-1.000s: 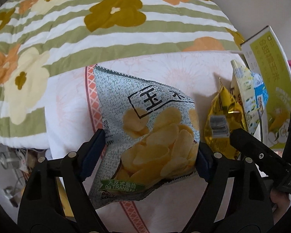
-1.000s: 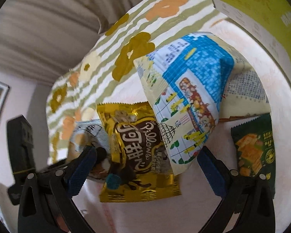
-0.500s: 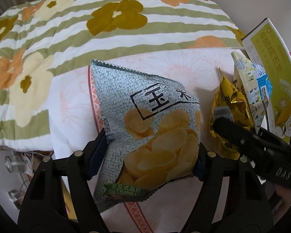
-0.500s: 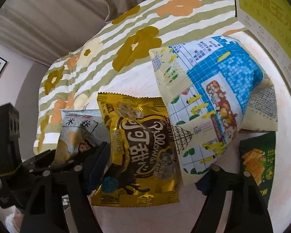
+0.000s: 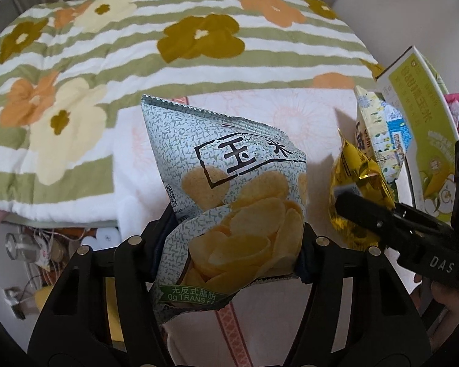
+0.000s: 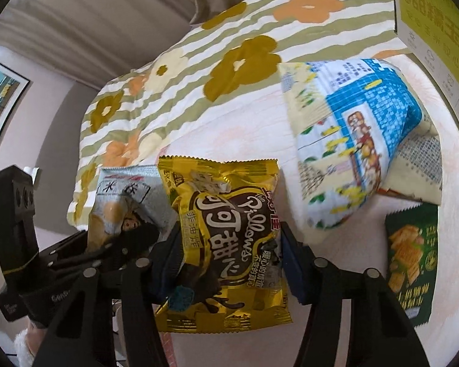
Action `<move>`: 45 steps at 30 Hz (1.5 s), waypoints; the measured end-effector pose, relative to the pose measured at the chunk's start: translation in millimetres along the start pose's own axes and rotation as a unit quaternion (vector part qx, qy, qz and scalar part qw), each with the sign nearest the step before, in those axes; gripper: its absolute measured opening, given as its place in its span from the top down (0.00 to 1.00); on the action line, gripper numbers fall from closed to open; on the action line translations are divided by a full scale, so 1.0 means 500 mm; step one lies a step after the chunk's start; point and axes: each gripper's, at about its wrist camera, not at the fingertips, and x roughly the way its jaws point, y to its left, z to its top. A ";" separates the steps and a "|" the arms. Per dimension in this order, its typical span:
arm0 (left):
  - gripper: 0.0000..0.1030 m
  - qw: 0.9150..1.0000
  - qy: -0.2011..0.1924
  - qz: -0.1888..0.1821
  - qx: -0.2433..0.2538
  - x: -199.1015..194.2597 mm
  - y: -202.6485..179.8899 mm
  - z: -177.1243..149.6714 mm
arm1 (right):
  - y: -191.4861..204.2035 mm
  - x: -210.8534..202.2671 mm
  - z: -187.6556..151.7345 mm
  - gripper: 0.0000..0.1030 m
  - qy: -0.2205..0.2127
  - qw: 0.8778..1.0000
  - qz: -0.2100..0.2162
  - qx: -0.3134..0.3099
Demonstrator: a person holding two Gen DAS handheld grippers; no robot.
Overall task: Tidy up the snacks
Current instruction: 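Carry both bags into the yellow box and open both tools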
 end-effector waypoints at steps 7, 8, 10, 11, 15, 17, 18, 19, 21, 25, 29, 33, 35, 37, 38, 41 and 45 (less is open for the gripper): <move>0.42 1.000 -0.029 -0.006 -0.006 -0.087 -0.002 -0.017 | 0.034 -0.079 -0.007 0.49 -0.022 0.999 0.016 -0.022; 0.42 0.999 -0.035 -0.008 -0.004 -0.103 -0.007 -0.017 | 0.040 -0.098 -0.006 0.49 -0.027 0.999 0.018 -0.027; 0.42 0.999 -0.047 -0.009 -0.001 -0.130 -0.020 -0.014 | 0.048 -0.133 -0.003 0.49 -0.041 0.998 0.022 -0.038; 0.42 0.998 -0.056 -0.009 0.002 -0.147 -0.032 -0.011 | 0.049 -0.156 -0.001 0.49 -0.050 0.998 0.022 -0.044; 0.42 0.997 -0.075 -0.025 0.009 -0.191 -0.088 -0.003 | 0.031 -0.243 0.007 0.49 -0.087 0.995 0.028 -0.050; 0.42 0.996 -0.084 -0.030 0.016 -0.210 -0.135 0.001 | 0.011 -0.292 0.011 0.49 -0.104 0.993 0.028 -0.053; 0.42 0.995 -0.089 -0.032 0.018 -0.217 -0.155 0.003 | -0.002 -0.317 0.013 0.49 -0.112 0.992 0.027 -0.056; 0.42 0.995 -0.095 -0.035 0.020 -0.225 -0.179 0.005 | -0.013 -0.337 0.014 0.49 -0.118 0.991 0.024 -0.060; 0.42 0.993 -0.110 -0.044 0.021 -0.241 -0.235 0.008 | -0.045 -0.384 0.016 0.49 -0.132 0.988 0.018 -0.072; 0.42 0.989 -0.130 -0.063 0.011 -0.262 -0.351 0.013 | -0.123 -0.472 0.023 0.49 -0.150 0.985 0.007 -0.085; 0.42 0.986 -0.142 -0.085 0.015 -0.261 -0.487 0.017 | -0.211 -0.553 0.036 0.49 -0.169 0.981 -0.007 -0.092; 0.42 0.984 -0.142 -0.102 0.011 -0.232 -0.609 0.021 | -0.299 -0.615 0.051 0.49 -0.182 0.978 -0.018 -0.099; 0.42 0.984 -0.139 -0.109 0.012 -0.214 -0.668 0.021 | -0.331 -0.635 0.058 0.49 -0.182 0.978 -0.022 -0.099; 0.42 0.985 -0.134 -0.112 0.015 -0.197 -0.713 0.019 | -0.362 -0.653 0.061 0.49 -0.182 0.978 -0.029 -0.099; 0.42 0.985 -0.131 -0.112 0.016 -0.188 -0.736 0.016 | -0.377 -0.658 0.063 0.49 -0.180 0.978 -0.031 -0.098; 0.42 0.986 -0.120 -0.111 0.023 -0.166 -0.784 0.006 | -0.417 -0.668 0.067 0.49 -0.174 0.981 -0.029 -0.086; 0.37 0.989 -0.112 -0.086 0.049 -0.154 -0.832 -0.008 | -0.457 -0.676 0.067 0.49 -0.173 0.982 -0.024 -0.065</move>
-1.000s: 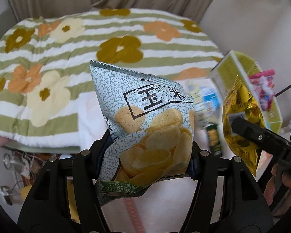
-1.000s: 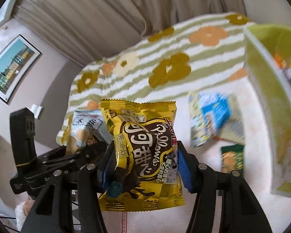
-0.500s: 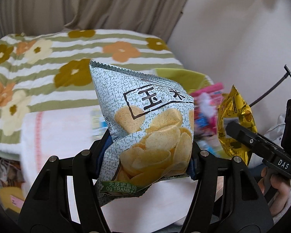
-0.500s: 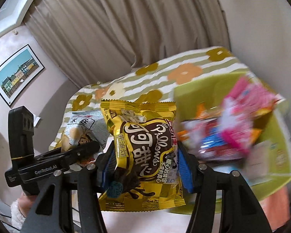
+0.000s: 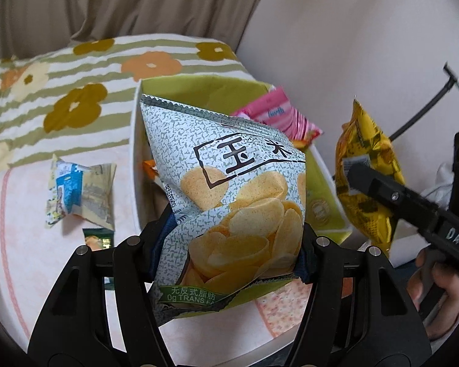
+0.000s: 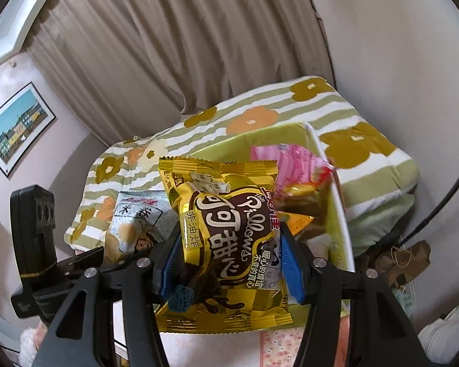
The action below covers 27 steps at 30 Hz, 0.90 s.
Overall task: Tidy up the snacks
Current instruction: 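Carry both bags into the yellow box and open both tools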
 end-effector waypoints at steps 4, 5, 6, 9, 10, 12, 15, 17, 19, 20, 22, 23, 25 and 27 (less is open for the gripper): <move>0.03 1.000 0.019 0.011 0.013 0.014 -0.020 0.000 | -0.021 -0.011 -0.007 0.49 -0.005 1.000 -0.006 0.013; 0.01 1.000 0.017 0.012 0.013 0.010 -0.015 0.000 | -0.030 -0.017 -0.010 0.49 -0.005 1.000 -0.008 0.017; 0.01 1.000 0.017 0.012 0.013 0.008 -0.004 0.001 | -0.036 -0.022 -0.013 0.49 -0.005 1.000 -0.009 0.018; 0.01 1.000 0.017 0.011 0.004 -0.016 0.019 -0.009 | -0.043 -0.025 -0.018 0.49 -0.003 1.000 -0.015 0.019; 0.01 1.000 0.015 0.007 -0.001 -0.025 0.029 -0.012 | -0.045 -0.026 -0.019 0.49 -0.002 1.000 -0.018 0.019; 0.01 1.000 0.009 0.006 -0.017 -0.042 0.055 -0.019 | -0.052 -0.020 -0.021 0.49 0.001 1.000 -0.026 0.018; 0.01 0.999 0.000 0.011 -0.044 -0.058 0.089 -0.024 | -0.061 -0.007 -0.022 0.49 0.010 0.999 -0.029 0.020; 0.01 0.998 -0.003 0.018 -0.057 -0.063 0.105 -0.026 | -0.063 0.004 -0.020 0.48 0.018 0.999 -0.033 0.016; 0.01 0.998 -0.004 0.027 -0.063 -0.066 0.114 -0.026 | -0.064 0.015 -0.019 0.48 0.025 0.999 -0.038 0.013; 0.01 0.997 -0.006 0.032 -0.064 -0.067 0.117 -0.027 | -0.064 0.021 -0.019 0.48 0.030 0.999 -0.038 0.012; 0.01 0.997 -0.007 0.035 -0.067 -0.070 0.124 -0.029 | -0.066 0.031 -0.019 0.48 0.037 0.998 -0.041 0.011; 0.01 0.997 -0.009 0.038 -0.070 -0.071 0.128 -0.031 | -0.068 0.039 -0.021 0.48 0.045 0.998 -0.041 0.009; 0.01 0.996 -0.011 0.042 -0.076 -0.074 0.135 -0.037 | -0.068 0.052 -0.026 0.48 0.060 0.997 -0.043 0.006; 0.01 0.995 -0.014 0.049 -0.085 -0.078 0.144 -0.045 | -0.073 0.063 -0.029 0.48 0.070 0.997 -0.042 0.008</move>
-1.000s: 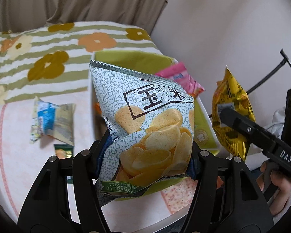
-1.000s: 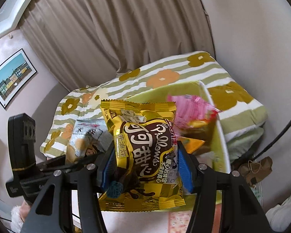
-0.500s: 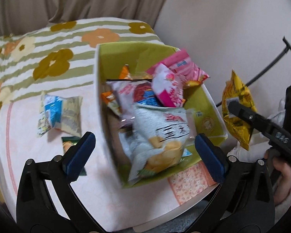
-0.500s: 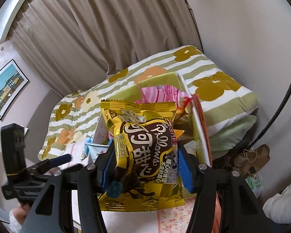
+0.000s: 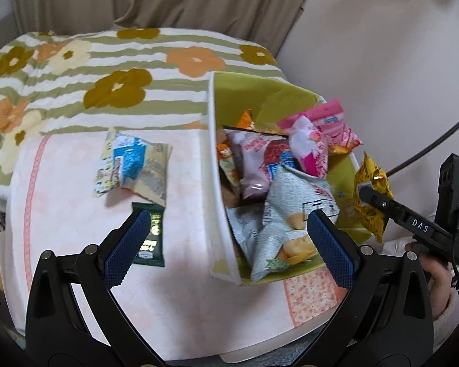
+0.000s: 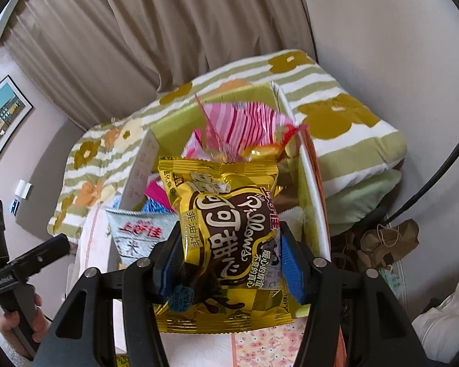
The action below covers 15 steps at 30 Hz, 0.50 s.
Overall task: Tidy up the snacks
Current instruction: 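Carry both bags into the yellow box and open both tools, then move both tools toward the last two snacks on the table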
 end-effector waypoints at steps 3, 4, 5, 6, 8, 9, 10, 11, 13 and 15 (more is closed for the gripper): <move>0.01 1.000 -0.003 0.007 -0.017 -0.009 0.017 -0.009 | -0.001 0.008 -0.002 0.41 0.002 1.000 0.002 -0.002; 0.01 1.000 -0.005 0.011 -0.023 -0.013 0.023 -0.012 | 0.002 0.007 -0.002 0.23 -0.004 1.000 0.000 -0.009; 0.01 1.000 -0.006 0.016 -0.026 -0.019 0.027 -0.016 | 0.004 0.004 -0.004 0.11 -0.013 1.000 -0.002 -0.017; 0.01 0.999 -0.008 0.021 -0.029 -0.024 0.031 -0.021 | 0.007 -0.003 -0.005 0.00 -0.029 0.999 0.002 -0.027; 0.01 0.999 -0.013 0.032 -0.033 -0.037 0.040 -0.033 | 0.011 -0.011 -0.008 0.00 -0.045 0.998 0.010 -0.038; 0.01 0.998 -0.015 0.038 -0.037 -0.044 0.045 -0.041 | 0.012 -0.012 -0.008 0.00 -0.045 0.998 0.011 -0.044; 0.01 0.998 -0.017 0.043 -0.042 -0.050 0.052 -0.050 | 0.011 -0.011 -0.008 0.00 -0.044 0.998 0.010 -0.049; 0.01 0.998 -0.019 0.047 -0.046 -0.055 0.057 -0.058 | 0.012 -0.009 -0.009 0.00 -0.042 0.998 0.009 -0.055; 0.01 0.997 -0.021 0.055 -0.059 -0.068 0.074 -0.075 | 0.013 -0.006 -0.011 0.00 -0.034 0.997 0.014 -0.062; 0.01 0.996 -0.026 0.058 -0.069 -0.082 0.087 -0.086 | 0.017 -0.009 -0.014 0.00 -0.030 0.997 0.022 -0.062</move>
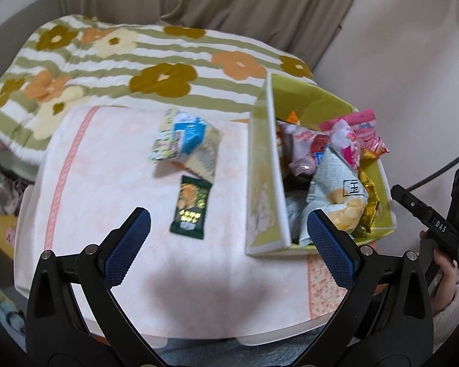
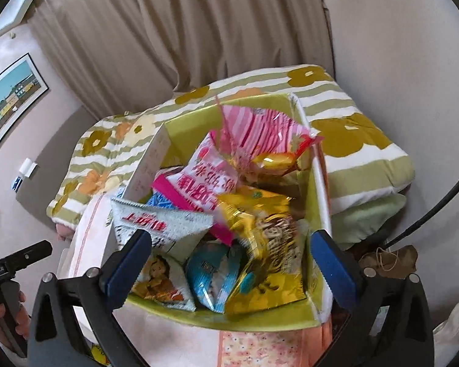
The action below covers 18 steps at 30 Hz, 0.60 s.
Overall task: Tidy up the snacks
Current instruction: 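Move both tools toward the last two snacks on the table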
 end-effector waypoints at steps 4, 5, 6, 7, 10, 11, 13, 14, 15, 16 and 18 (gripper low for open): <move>0.01 1.000 -0.015 0.007 -0.014 -0.027 0.038 -0.004 | 0.035 -0.011 -0.001 0.00 0.007 1.000 0.009 -0.017; 0.01 1.000 -0.019 0.006 -0.017 -0.033 0.050 -0.001 | 0.047 -0.014 -0.002 0.00 0.006 1.000 0.009 -0.022; 0.01 1.000 -0.021 0.005 -0.019 -0.037 0.058 0.002 | 0.059 -0.019 -0.003 0.00 0.003 1.000 0.009 -0.029; 0.01 0.999 -0.025 0.003 -0.020 -0.041 0.070 0.007 | 0.074 -0.023 -0.003 0.00 0.000 0.999 0.010 -0.035; 0.01 0.999 -0.030 -0.004 -0.018 -0.047 0.093 0.026 | 0.128 -0.033 -0.006 0.00 -0.007 0.999 0.012 -0.049; 0.01 0.999 -0.032 -0.009 -0.015 -0.048 0.100 0.035 | 0.143 -0.035 -0.006 0.00 -0.012 0.998 0.015 -0.052; 0.01 0.999 -0.032 -0.016 0.002 -0.051 0.114 0.055 | 0.183 -0.039 -0.007 0.00 -0.024 0.998 0.017 -0.061; 0.01 0.999 -0.031 -0.017 0.013 -0.051 0.122 0.068 | 0.201 -0.037 -0.006 0.00 -0.028 0.998 0.016 -0.061; 0.01 0.999 -0.030 -0.020 0.021 -0.051 0.129 0.078 | 0.220 -0.032 -0.005 0.00 -0.029 0.998 0.016 -0.058; 0.01 0.999 -0.028 -0.023 0.028 -0.050 0.136 0.089 | 0.235 -0.026 -0.005 0.00 -0.029 0.998 0.019 -0.055; 0.01 0.998 -0.021 -0.033 0.044 -0.045 0.154 0.113 | 0.272 -0.011 -0.004 0.00 -0.026 0.998 0.018 -0.053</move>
